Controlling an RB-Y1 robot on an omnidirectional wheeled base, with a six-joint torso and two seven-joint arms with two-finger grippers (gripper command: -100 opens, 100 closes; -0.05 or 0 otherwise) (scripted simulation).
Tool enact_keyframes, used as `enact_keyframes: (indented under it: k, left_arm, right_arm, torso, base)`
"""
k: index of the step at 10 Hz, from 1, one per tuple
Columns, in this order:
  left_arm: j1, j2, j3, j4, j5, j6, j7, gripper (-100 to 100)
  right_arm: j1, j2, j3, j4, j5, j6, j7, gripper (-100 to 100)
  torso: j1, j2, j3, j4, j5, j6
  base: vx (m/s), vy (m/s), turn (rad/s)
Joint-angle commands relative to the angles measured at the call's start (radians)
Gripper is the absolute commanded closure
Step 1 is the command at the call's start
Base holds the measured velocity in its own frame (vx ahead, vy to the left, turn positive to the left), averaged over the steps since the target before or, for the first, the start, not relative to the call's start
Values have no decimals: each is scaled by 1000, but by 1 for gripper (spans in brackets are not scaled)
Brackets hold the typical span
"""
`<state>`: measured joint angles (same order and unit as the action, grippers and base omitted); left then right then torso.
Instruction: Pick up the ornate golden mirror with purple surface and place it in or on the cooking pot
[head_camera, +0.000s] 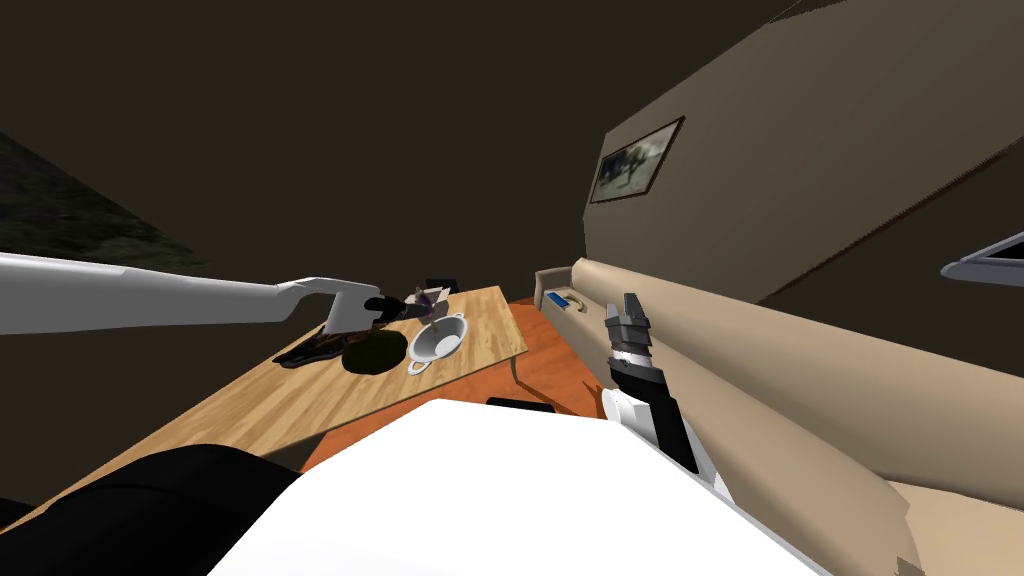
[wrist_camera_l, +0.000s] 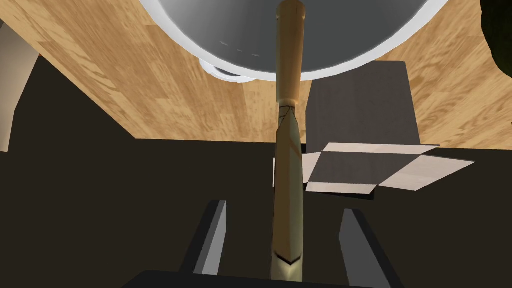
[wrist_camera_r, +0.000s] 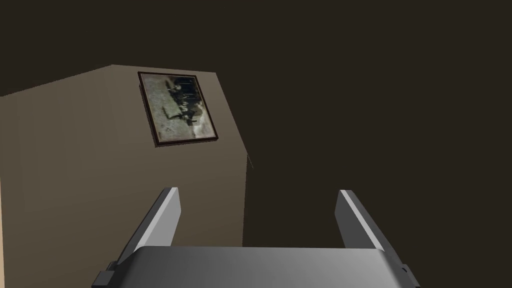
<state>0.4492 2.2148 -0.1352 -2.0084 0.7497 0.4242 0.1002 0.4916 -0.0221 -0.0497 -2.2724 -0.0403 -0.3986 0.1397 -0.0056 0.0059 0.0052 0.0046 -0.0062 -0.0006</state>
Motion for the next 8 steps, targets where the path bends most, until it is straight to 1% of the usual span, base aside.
enact_keyframes:
  k: [1, 4, 5, 6, 7, 8]
  left_arm:
    - [0, 0, 0, 0, 0, 0, 0, -100]
    - [0, 0, 0, 0, 0, 0, 0, -100]
    - [0, 0, 0, 0, 0, 0, 0, 0]
    - [-4, 50, 6, -5, 48, -7, 15, -100]
    - [-4, 52, 6, -5, 48, -7, 15, -100]
    - [-6, 79, 8, -7, 72, -10, 23, -100]
  right_arm:
    - [0, 0, 0, 0, 0, 0, 0, 0]
    - [0, 0, 0, 0, 0, 0, 0, 0]
    - [0, 0, 0, 0, 0, 0, 0, 0]
    - [0, 0, 0, 0, 0, 0, 0, 0]
    - [0, 0, 0, 0, 0, 0, 0, 0]
    - [0, 0, 0, 0, 0, 0, 0, 0]
  torso:
    - [0, 0, 0, 0, 0, 0]
    - [-2, 0, 0, 0, -1, 0]
    - [-3, 0, 0, 0, -1, 0]
    - [-3, 0, 0, 0, -1, 0]
    - [-1, 1, 1, 0, -1, 1]
    - [0, 2, 1, 0, 0, 0]
  base:
    - [0, 6, 1]
    - [0, 0, 0]
    - [0, 0, 0]
    - [-27, 37, -71]
    - [-33, 60, -56]
    - [-22, 68, -41]
